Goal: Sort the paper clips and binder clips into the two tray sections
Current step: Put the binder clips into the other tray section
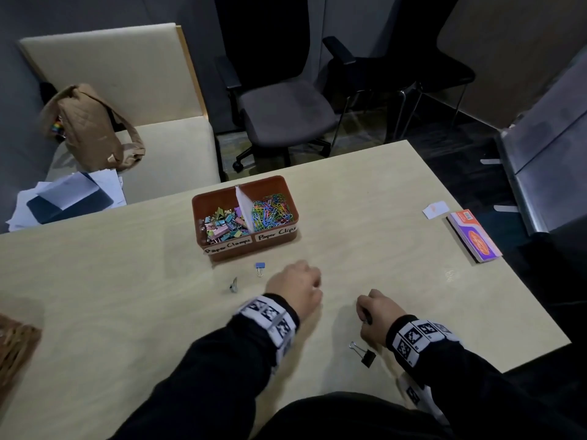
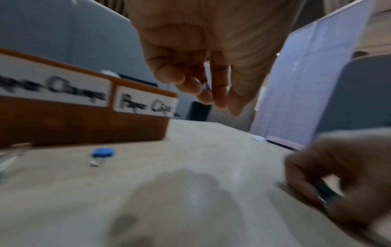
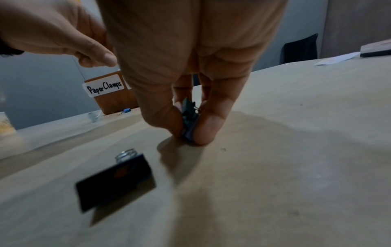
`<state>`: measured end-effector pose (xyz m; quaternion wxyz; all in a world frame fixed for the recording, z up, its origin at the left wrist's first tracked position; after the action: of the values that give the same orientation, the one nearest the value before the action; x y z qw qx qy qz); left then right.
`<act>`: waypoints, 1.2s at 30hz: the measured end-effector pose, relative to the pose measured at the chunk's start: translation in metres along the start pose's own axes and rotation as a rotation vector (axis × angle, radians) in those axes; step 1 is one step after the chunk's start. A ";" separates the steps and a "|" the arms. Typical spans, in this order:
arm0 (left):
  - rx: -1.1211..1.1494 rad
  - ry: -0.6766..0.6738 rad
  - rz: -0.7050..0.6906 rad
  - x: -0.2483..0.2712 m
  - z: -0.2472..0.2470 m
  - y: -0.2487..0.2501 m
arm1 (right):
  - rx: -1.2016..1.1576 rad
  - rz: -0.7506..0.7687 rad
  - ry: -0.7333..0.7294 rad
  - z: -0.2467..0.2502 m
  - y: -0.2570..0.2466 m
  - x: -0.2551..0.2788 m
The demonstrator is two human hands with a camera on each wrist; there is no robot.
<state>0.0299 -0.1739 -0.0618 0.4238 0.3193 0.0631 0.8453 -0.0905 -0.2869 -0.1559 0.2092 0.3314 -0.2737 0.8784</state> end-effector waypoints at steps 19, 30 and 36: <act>-0.203 -0.434 -0.311 -0.009 -0.118 0.064 | -0.251 -0.102 0.113 0.018 0.044 0.020; 0.489 0.323 0.100 0.044 0.046 -0.106 | -1.060 0.040 -0.213 0.020 -0.073 -0.010; 0.493 0.559 0.250 0.055 0.111 -0.167 | -1.077 0.257 -0.135 0.099 -0.201 -0.041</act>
<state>0.1850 -0.0448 -0.0109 0.1944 0.1740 0.3378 0.9043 0.0944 -0.2029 -0.0536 0.2222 0.1971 -0.7350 0.6096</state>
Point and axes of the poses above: each hand's wrist, its own x-axis away from the middle knuckle, its own z-axis out of the back of the hand, y = z × x, the point moved 10 cm from there along -x, towards the middle knuckle, and after that the axes turned 13 degrees about -y, right-handed, at the moved point
